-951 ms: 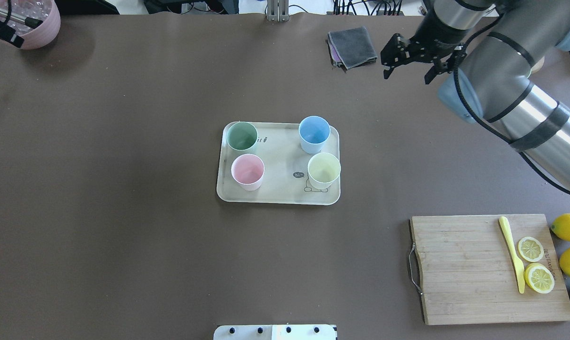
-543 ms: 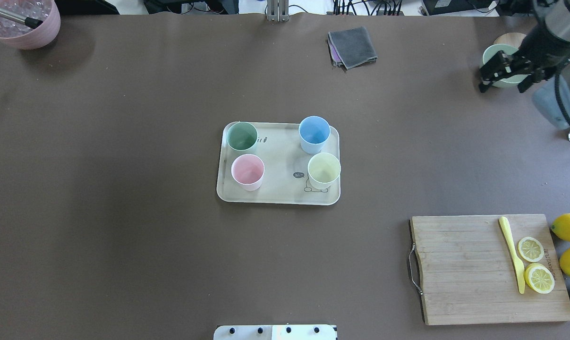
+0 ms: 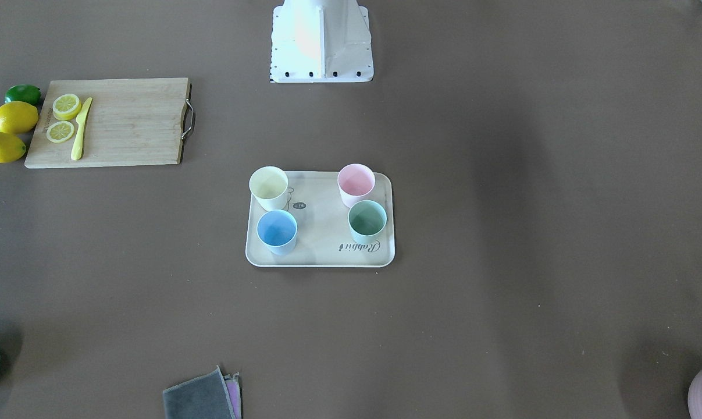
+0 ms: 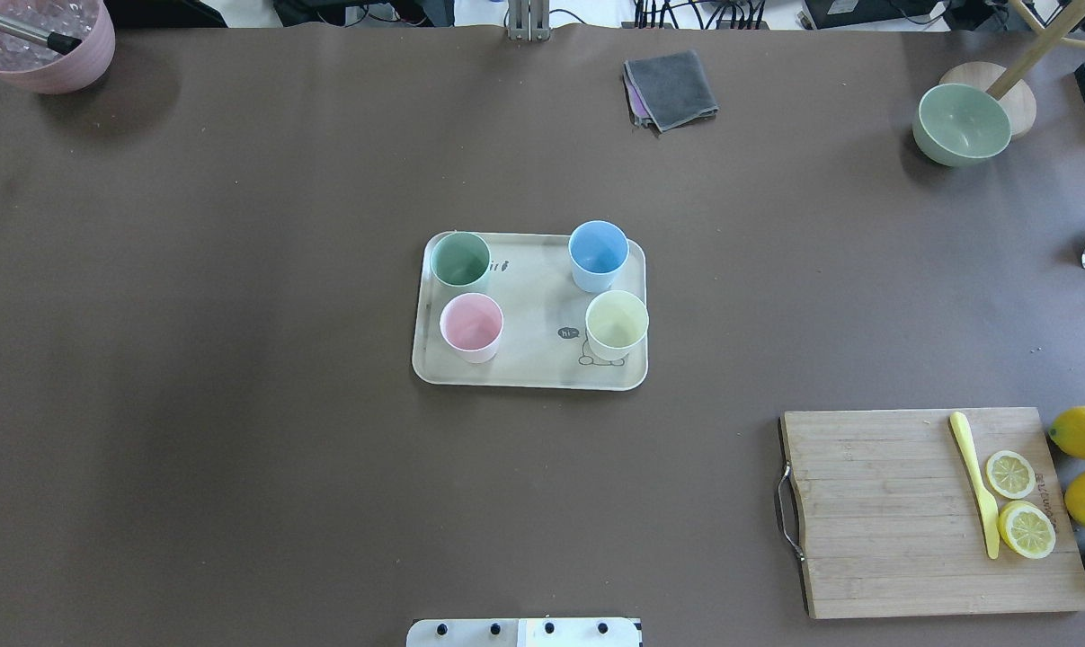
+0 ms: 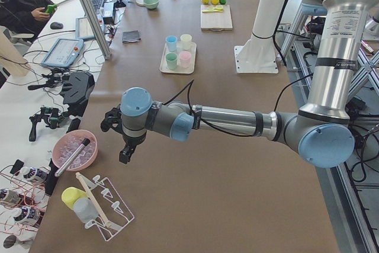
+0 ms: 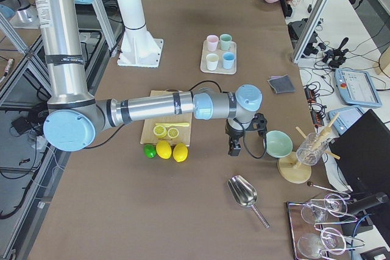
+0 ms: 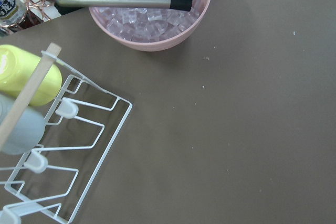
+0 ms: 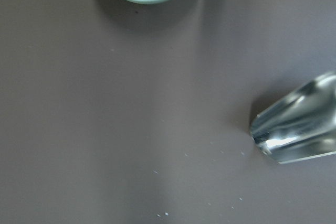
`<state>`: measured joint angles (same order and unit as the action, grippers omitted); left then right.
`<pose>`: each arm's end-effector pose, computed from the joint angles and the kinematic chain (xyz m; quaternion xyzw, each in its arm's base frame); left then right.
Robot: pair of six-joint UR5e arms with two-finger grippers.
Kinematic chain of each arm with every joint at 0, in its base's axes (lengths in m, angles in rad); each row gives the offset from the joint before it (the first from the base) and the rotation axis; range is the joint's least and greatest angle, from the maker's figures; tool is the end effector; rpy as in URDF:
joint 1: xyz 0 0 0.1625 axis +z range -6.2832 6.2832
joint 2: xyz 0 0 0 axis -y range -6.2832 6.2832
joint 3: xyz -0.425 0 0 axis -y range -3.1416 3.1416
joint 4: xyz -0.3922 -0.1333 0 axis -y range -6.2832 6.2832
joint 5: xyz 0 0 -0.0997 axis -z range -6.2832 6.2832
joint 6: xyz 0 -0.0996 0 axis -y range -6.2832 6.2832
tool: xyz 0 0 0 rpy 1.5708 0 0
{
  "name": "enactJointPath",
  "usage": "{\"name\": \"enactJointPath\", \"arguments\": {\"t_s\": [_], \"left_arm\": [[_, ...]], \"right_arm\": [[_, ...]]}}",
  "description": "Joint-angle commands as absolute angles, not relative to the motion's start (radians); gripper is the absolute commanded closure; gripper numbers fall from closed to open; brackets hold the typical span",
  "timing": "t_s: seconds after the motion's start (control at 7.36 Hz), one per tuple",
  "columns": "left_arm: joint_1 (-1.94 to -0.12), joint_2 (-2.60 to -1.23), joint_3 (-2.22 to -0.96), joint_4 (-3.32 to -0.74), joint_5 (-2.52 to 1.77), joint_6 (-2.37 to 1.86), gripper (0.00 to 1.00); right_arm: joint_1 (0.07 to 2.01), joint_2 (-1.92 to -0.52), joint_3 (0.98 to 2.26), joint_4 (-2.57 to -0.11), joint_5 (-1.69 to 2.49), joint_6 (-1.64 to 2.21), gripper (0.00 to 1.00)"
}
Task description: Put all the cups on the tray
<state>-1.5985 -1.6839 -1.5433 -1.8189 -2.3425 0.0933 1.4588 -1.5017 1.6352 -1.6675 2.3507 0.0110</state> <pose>-0.0792 -0.5543 0.5860 0.1760 0.3611 0.0924 0.9111 0.0047 -0.5241 0.6014 -0.0064 -0.3804 -0.0537 0.9232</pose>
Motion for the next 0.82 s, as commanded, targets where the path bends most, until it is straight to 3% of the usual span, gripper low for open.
{"name": "enactJointPath", "arguments": {"t_s": [0.0,0.68], "left_arm": [[-1.611,-1.671,-1.549,-1.816,-2.338,0.078,0.02],[-1.608,-1.628,-1.603,-1.819,-2.333,-0.058,0.02]], "right_arm": [[1.509,-1.545,1.643,-1.667,2.355,-0.021,0.00],[1.522,-1.531,1.647,-1.670,2.348,-0.008,0.00]]}}
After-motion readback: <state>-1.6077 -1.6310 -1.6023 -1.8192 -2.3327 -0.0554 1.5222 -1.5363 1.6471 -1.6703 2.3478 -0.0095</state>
